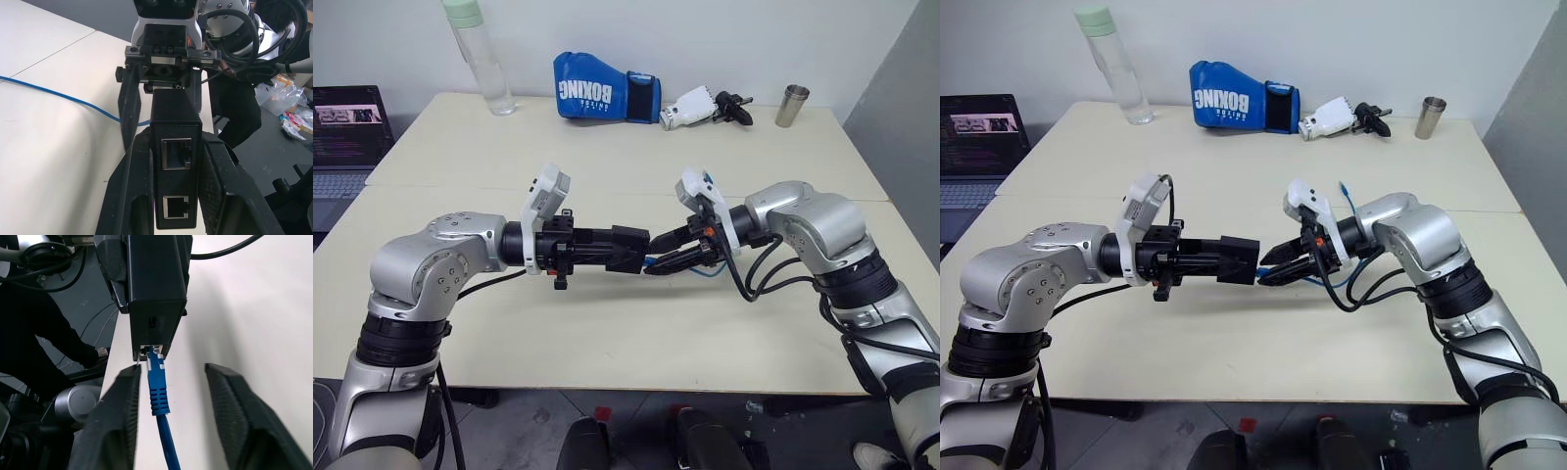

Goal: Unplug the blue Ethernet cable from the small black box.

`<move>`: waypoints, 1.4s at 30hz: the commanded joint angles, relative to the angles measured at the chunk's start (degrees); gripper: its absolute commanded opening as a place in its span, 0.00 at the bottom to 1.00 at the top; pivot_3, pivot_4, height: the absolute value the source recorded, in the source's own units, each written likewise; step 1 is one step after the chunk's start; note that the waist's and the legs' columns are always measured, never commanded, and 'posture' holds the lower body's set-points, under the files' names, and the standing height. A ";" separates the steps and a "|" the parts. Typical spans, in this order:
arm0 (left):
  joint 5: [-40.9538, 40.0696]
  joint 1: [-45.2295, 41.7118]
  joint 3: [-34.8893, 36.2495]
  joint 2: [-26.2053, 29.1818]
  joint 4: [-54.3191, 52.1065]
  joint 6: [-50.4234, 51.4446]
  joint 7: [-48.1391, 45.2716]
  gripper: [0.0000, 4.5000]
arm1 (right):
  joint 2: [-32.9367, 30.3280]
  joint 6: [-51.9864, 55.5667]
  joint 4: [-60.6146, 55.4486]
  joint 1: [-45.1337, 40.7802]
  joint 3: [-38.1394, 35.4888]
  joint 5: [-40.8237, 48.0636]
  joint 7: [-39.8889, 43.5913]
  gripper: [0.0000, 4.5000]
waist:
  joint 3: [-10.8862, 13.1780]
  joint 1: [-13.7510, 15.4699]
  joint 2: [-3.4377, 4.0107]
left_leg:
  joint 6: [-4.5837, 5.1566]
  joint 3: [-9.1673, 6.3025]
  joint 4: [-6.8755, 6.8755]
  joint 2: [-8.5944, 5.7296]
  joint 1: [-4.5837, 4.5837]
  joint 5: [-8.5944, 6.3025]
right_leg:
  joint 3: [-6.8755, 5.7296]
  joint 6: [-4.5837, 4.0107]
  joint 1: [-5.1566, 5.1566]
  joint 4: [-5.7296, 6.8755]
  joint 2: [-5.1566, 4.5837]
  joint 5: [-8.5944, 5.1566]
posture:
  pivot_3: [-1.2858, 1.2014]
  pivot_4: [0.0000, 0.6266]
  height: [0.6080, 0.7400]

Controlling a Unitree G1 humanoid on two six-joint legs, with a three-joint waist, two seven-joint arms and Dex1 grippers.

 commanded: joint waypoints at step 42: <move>2.06 0.04 0.36 0.92 -2.36 -1.38 -1.88 0.17 | 1.32 5.69 2.12 -6.24 -0.78 -0.63 3.95 0.41 | 0.01 -0.02 0.02 | 0.00 0.01 0.00 0.00 -0.01 0.00 | 0.00 -0.01 -0.03 0.01 0.00 0.00 | 0.52 0.24 1.00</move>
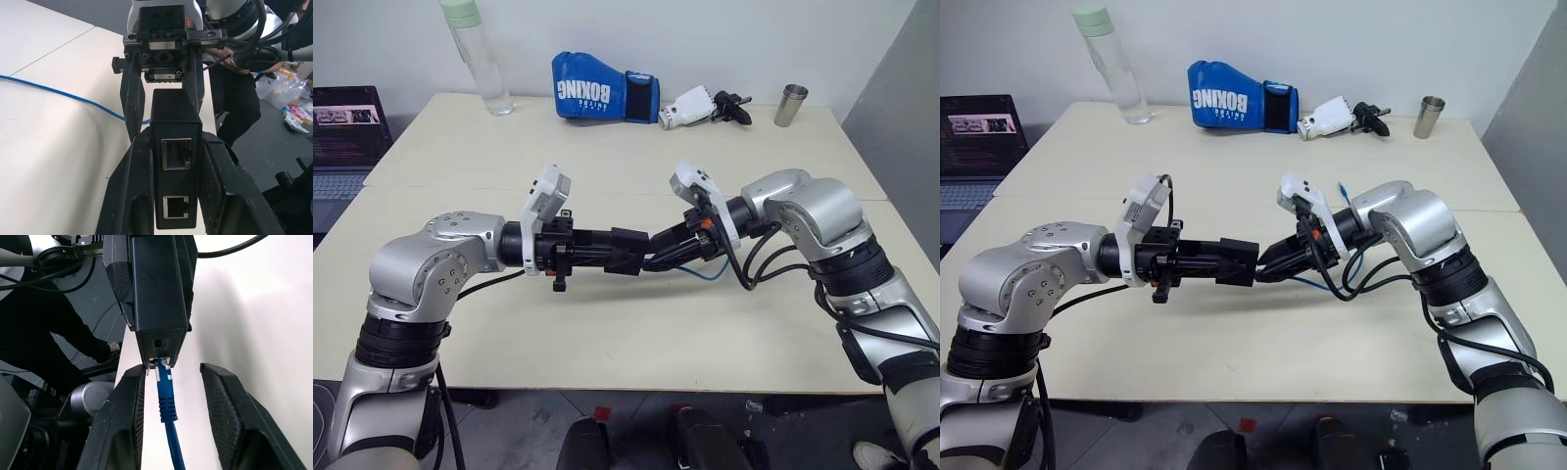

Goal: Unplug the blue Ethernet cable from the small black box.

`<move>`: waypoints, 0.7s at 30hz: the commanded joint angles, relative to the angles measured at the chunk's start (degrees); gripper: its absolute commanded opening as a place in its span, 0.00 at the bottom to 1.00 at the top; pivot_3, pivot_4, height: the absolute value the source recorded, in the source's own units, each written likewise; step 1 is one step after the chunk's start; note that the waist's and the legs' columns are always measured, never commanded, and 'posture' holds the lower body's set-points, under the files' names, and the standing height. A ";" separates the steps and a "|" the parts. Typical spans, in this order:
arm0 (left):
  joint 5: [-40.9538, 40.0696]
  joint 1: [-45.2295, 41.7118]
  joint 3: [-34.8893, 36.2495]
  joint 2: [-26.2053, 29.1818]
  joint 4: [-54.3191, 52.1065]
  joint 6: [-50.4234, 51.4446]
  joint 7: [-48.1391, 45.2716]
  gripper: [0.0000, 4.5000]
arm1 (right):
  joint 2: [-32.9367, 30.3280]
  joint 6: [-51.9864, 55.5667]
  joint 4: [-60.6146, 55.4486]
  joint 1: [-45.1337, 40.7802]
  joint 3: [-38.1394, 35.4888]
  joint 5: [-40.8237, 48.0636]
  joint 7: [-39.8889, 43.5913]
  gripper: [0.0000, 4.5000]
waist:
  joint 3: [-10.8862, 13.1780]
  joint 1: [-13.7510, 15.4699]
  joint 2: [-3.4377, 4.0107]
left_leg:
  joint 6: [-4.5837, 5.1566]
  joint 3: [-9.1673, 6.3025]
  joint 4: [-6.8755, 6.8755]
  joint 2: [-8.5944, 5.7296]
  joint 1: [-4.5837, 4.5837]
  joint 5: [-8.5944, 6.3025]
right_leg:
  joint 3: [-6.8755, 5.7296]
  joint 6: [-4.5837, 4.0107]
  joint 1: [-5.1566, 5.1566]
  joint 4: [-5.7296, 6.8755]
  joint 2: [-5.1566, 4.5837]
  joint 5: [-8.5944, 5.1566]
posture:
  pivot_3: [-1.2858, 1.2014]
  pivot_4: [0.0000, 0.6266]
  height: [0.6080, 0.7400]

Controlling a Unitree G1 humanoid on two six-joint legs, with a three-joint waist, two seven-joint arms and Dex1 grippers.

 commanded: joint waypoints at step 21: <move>0.35 -0.07 0.65 0.40 -1.60 -1.18 -0.44 0.17 | -0.20 -0.60 -0.56 -2.35 -0.47 -0.07 1.61 0.00 | 0.00 0.00 0.00 | 0.00 0.00 0.00 0.00 0.00 0.00 | 0.00 0.00 0.00 0.00 0.00 0.00 | 0.52 0.24 1.00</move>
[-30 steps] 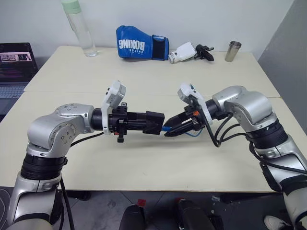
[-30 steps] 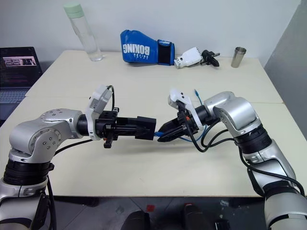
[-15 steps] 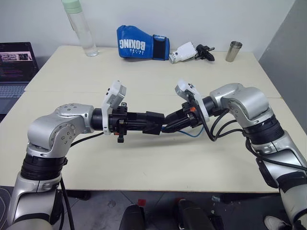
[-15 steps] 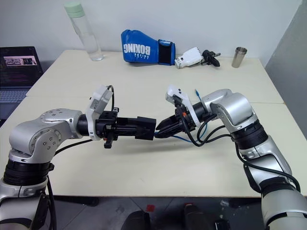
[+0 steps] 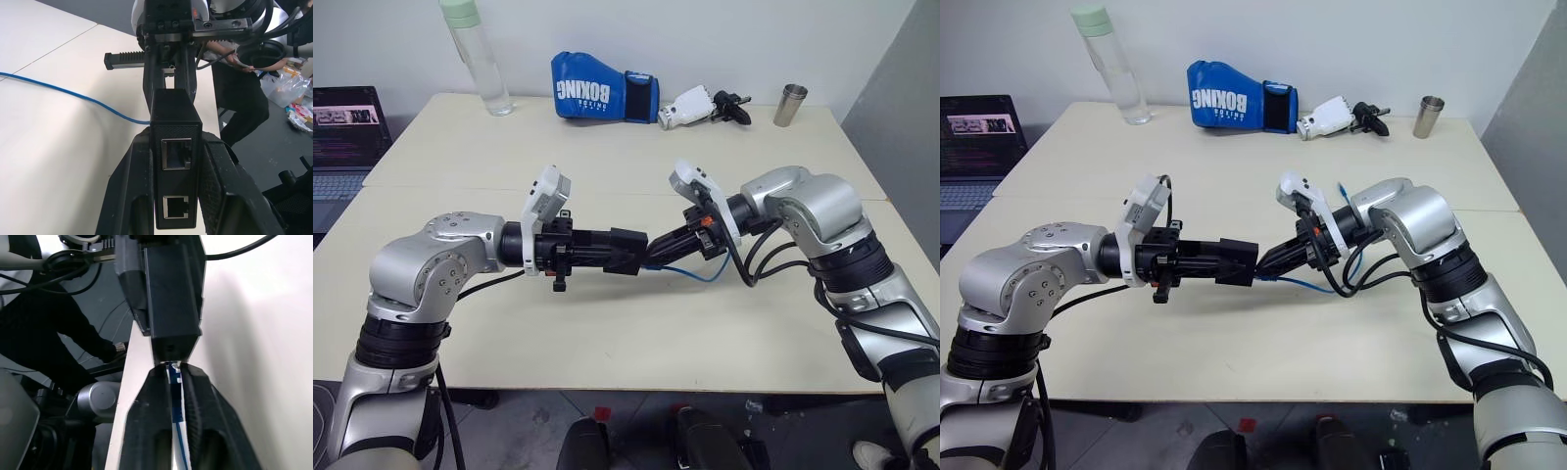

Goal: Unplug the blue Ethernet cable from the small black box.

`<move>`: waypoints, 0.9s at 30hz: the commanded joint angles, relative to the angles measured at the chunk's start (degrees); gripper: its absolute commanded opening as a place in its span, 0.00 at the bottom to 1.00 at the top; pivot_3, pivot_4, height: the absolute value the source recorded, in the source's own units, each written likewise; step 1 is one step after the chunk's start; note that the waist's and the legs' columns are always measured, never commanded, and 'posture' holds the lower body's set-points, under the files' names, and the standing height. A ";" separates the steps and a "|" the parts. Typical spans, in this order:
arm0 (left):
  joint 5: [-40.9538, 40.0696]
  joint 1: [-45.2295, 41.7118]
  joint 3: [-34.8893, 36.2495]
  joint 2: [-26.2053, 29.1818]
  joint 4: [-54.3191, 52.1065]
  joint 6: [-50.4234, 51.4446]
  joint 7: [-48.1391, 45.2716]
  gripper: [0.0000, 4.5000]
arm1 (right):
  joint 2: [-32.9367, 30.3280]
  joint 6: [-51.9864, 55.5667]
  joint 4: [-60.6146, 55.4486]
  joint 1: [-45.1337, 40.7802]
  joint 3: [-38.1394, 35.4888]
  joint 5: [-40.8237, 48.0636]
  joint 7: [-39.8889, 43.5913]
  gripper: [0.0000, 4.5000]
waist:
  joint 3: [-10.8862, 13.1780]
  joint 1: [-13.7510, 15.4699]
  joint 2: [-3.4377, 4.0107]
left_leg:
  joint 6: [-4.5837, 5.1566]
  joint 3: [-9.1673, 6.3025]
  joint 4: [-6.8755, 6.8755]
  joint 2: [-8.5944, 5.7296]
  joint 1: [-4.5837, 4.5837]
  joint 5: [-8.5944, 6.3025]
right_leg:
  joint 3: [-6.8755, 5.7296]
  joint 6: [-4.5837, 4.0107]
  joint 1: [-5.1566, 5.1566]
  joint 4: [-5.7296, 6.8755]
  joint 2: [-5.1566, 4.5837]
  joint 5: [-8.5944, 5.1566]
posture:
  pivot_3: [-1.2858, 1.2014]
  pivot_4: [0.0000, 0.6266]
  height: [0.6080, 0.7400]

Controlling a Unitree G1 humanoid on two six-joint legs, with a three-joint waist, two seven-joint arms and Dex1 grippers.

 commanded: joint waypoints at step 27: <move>-0.41 -0.63 0.53 0.23 -1.69 -0.70 -0.15 0.17 | -0.20 -1.56 -2.15 -0.54 0.67 -0.39 0.12 0.36 | 0.01 -0.02 0.01 | 0.00 0.01 0.00 0.00 0.00 0.00 | 0.01 0.00 -0.01 0.00 0.00 0.00 | 0.52 0.24 1.00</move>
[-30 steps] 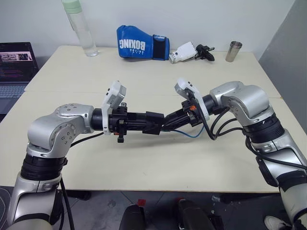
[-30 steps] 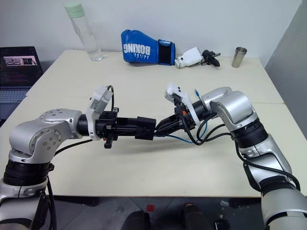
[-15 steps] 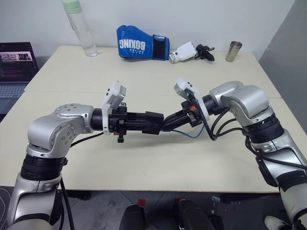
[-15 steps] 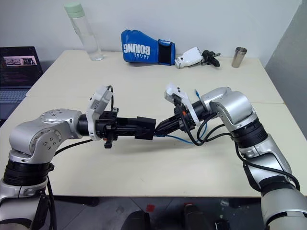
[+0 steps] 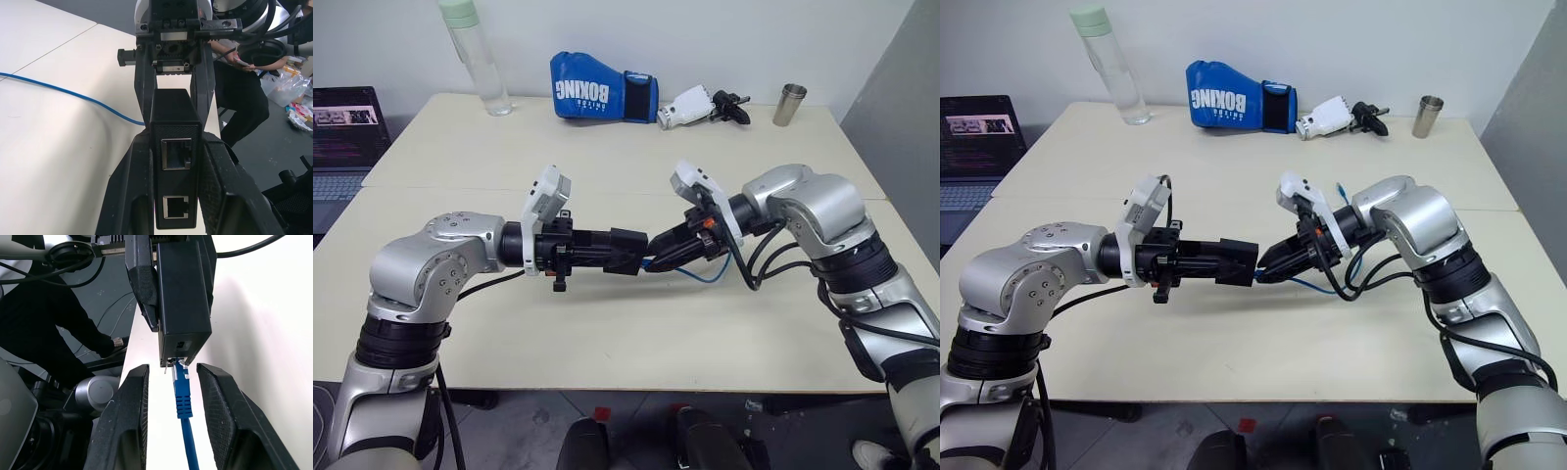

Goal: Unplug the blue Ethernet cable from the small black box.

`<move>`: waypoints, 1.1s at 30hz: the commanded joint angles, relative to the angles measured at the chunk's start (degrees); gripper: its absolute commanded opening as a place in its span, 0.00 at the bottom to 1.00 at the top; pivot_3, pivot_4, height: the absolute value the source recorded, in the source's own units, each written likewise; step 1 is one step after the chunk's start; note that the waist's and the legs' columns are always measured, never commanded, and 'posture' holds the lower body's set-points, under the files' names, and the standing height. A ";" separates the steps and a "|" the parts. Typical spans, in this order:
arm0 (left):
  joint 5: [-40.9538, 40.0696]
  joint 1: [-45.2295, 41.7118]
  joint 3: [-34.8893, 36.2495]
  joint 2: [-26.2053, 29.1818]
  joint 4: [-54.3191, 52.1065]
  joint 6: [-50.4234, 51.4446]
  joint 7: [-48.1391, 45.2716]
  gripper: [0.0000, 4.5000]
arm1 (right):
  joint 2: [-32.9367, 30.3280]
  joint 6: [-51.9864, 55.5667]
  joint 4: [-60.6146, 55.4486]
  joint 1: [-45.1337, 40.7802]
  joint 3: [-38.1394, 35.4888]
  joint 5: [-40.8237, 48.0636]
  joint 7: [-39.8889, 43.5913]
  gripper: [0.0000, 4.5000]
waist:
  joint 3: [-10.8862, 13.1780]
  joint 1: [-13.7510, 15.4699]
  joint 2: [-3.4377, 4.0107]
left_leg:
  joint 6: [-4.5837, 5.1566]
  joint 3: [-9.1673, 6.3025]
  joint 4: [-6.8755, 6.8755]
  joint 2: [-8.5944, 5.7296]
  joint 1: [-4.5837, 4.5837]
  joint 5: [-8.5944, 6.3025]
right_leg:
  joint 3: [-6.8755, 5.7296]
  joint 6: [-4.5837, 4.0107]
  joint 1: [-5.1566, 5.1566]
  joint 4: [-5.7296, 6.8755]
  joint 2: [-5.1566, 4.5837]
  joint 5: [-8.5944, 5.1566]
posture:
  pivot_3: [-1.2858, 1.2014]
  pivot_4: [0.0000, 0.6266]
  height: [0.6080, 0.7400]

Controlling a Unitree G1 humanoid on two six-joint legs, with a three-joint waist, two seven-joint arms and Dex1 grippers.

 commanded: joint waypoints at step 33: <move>-0.51 -0.38 0.50 0.76 -1.90 -0.76 -0.70 0.17 | 1.58 -2.60 2.91 -2.89 1.79 -2.77 1.95 0.36 | 0.00 0.01 0.01 | 0.00 0.00 0.00 0.00 0.00 0.00 | -0.01 0.00 -0.01 0.01 0.00 0.00 | 0.52 0.24 1.00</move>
